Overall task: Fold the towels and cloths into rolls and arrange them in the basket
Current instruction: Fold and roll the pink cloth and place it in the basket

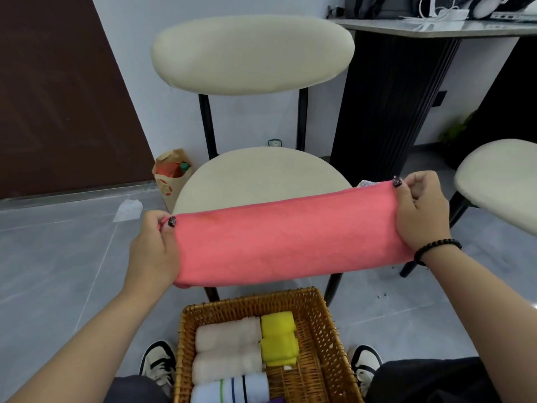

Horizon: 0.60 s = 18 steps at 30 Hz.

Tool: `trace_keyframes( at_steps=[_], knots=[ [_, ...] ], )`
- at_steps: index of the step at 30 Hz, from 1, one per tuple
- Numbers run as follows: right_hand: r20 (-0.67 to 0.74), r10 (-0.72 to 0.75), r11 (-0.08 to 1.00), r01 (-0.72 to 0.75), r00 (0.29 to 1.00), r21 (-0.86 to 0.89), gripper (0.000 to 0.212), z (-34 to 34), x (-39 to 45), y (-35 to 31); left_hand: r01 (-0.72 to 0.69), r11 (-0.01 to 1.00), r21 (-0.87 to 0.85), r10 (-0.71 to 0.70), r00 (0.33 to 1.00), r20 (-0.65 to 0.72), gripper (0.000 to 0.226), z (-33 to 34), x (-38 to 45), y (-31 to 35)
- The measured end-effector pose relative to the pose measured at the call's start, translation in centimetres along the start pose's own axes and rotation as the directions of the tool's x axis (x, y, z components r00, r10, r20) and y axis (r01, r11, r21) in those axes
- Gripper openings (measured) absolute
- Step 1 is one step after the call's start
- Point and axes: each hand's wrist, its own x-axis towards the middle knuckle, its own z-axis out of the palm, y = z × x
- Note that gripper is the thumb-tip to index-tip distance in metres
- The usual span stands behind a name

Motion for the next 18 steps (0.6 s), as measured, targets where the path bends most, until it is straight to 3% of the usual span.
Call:
trace_keyframes(
  at_steps=[2,6,11,13,15,18],
  knots=[
    [-0.021,0.001,1.0,-0.001,1.0,-0.002,0.007,0.0,0.1,0.0,0.057,0.996,-0.069,-0.057,0.998,0.0,0.008,-0.1,0.3,-0.1],
    [-0.056,0.012,1.0,-0.012,0.998,0.001,0.006,-0.3,0.3,0.0,0.315,0.895,-0.315,-0.235,0.934,0.268,0.061,-0.2,0.3,0.2],
    [-0.067,0.048,0.999,-0.049,0.997,-0.006,0.007,-0.5,0.5,0.4,0.693,0.552,-0.464,-0.372,0.703,0.607,0.029,-0.1,0.4,-0.2],
    [-0.07,0.062,0.998,-0.062,0.996,0.0,0.007,-0.5,0.5,0.4,0.723,0.494,-0.483,-0.372,0.678,0.634,0.021,-0.1,0.5,-0.4],
    [-0.073,0.067,0.998,-0.067,0.995,0.005,0.007,-0.5,0.6,0.3,0.686,0.579,-0.441,-0.38,0.705,0.598,0.015,0.1,0.3,-0.5],
    [-0.052,0.049,0.999,-0.05,0.997,-0.014,0.006,-0.5,0.5,0.1,0.414,0.894,-0.17,-0.329,0.865,0.378,0.017,0.8,-0.4,-0.7]
  ],
)
